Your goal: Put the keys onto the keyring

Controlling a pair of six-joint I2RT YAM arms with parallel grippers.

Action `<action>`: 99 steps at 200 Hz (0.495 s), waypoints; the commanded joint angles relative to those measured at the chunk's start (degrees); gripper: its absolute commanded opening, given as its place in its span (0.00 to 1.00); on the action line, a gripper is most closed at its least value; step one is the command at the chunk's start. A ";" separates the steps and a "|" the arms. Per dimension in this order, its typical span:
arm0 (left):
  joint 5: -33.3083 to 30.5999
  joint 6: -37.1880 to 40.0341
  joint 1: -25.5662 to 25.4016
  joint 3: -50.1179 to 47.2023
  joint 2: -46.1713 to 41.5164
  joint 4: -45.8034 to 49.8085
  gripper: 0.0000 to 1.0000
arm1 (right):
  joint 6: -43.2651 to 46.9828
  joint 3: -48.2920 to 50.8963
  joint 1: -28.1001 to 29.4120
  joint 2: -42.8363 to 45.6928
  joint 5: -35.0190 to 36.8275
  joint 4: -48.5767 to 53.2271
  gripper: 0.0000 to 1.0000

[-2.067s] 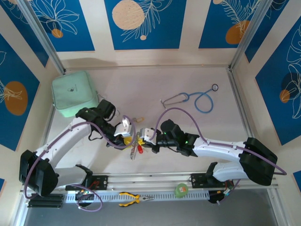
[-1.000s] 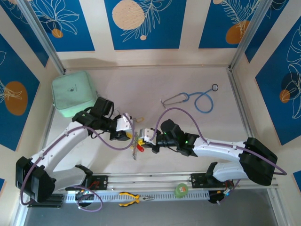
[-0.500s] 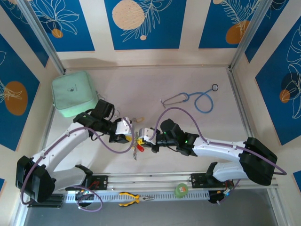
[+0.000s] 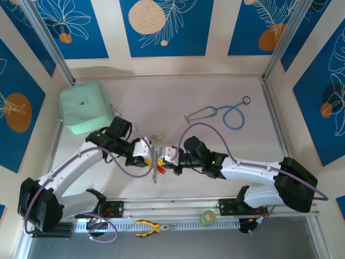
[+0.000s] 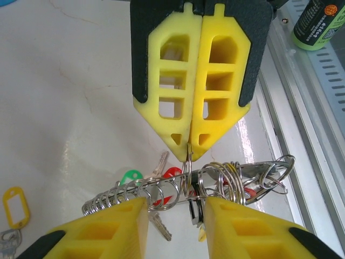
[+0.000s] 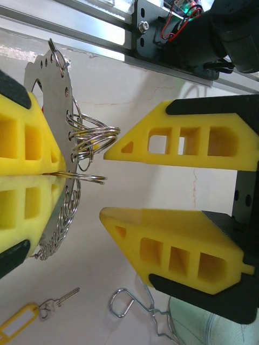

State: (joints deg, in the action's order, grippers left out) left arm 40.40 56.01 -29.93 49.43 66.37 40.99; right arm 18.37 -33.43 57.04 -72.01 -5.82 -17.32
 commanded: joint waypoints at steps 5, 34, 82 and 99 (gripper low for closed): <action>1.70 0.78 -0.80 -0.89 -0.98 -1.69 0.31 | -0.53 -1.91 0.53 -0.33 0.07 -1.23 0.00; 2.32 0.23 -1.07 -0.85 -1.07 -2.06 0.29 | -0.54 -2.03 0.54 -0.57 0.10 -1.55 0.00; 3.01 -0.35 -1.58 -0.94 -0.84 -2.40 0.26 | -0.70 -2.34 0.77 -1.09 0.02 -2.26 0.00; 3.66 -0.52 -1.55 -0.91 -0.97 -2.66 0.22 | -0.72 -2.43 0.75 -1.28 0.09 -2.28 0.00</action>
State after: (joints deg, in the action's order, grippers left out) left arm 40.88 55.66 -30.89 48.99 66.28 38.74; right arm 18.35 -33.76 57.41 -72.66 -5.80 -17.74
